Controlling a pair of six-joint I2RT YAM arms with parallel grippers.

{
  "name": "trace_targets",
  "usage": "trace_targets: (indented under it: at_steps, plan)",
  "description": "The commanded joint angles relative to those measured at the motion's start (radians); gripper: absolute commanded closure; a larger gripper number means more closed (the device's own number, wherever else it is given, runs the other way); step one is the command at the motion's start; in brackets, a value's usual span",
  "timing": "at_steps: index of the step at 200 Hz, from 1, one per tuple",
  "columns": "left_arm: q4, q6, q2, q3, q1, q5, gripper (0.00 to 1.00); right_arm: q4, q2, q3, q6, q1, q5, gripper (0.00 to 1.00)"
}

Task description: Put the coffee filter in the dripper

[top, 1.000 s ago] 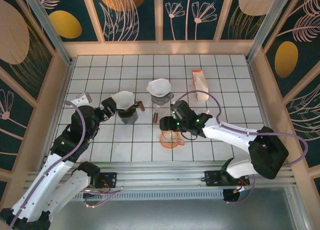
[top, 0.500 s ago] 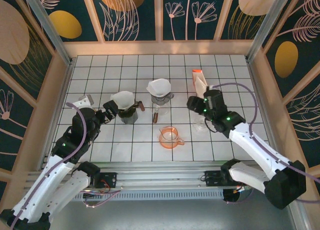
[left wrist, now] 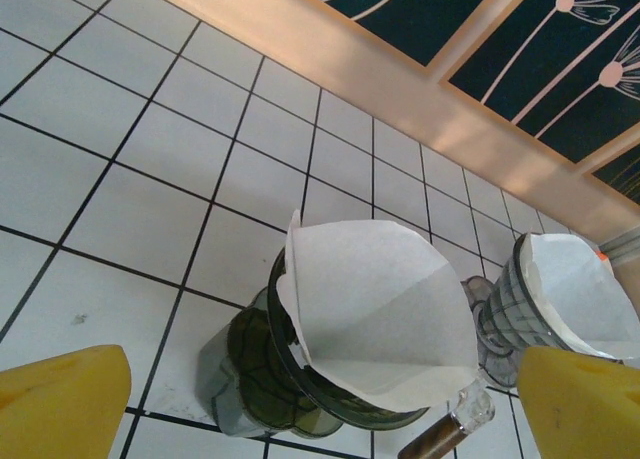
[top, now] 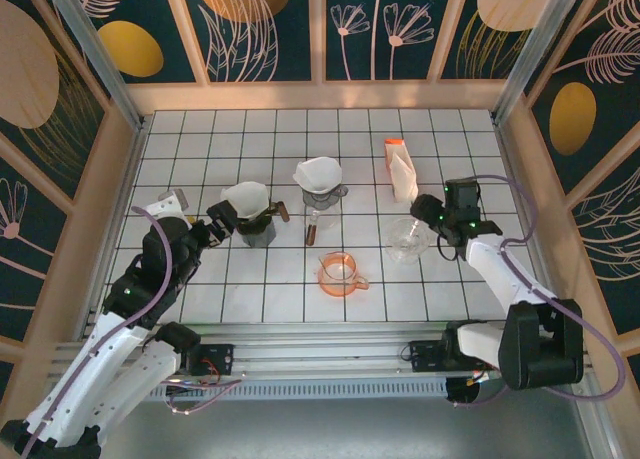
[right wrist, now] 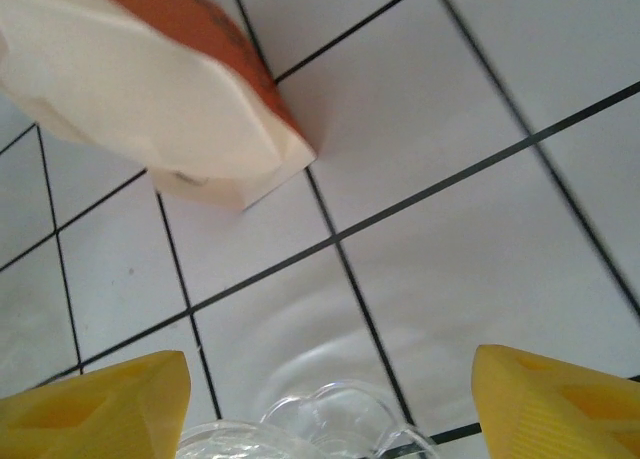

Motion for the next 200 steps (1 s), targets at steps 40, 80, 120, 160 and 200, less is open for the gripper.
trace_targets:
  at_steps: [40, 80, 120, 160, 200]
  plan:
    - [0.029, 0.021, -0.004, -0.021, 0.007, 0.003, 0.01, 0.041, -0.024, -0.059, 0.063, 0.114, -0.039, 0.26]
    - [0.03, 0.021, -0.005, -0.03, 0.008, -0.002, 0.01, 0.075, -0.056, -0.097, 0.212, 0.26, -0.015, 0.26]
    - [0.031, 0.015, -0.005, -0.033, 0.008, 0.002, 0.01, 0.124, -0.026, -0.044, 0.296, 0.397, 0.021, 0.26]
    - [0.034, 0.01, -0.009, -0.041, 0.008, 0.01, 0.02, 0.024, -0.084, -0.031, 0.237, 0.42, 0.116, 0.26]
    - [0.035, 0.01, -0.002, -0.036, 0.007, 0.009, 0.01, -0.124, -0.173, -0.066, 0.2, 0.496, 0.238, 0.31]
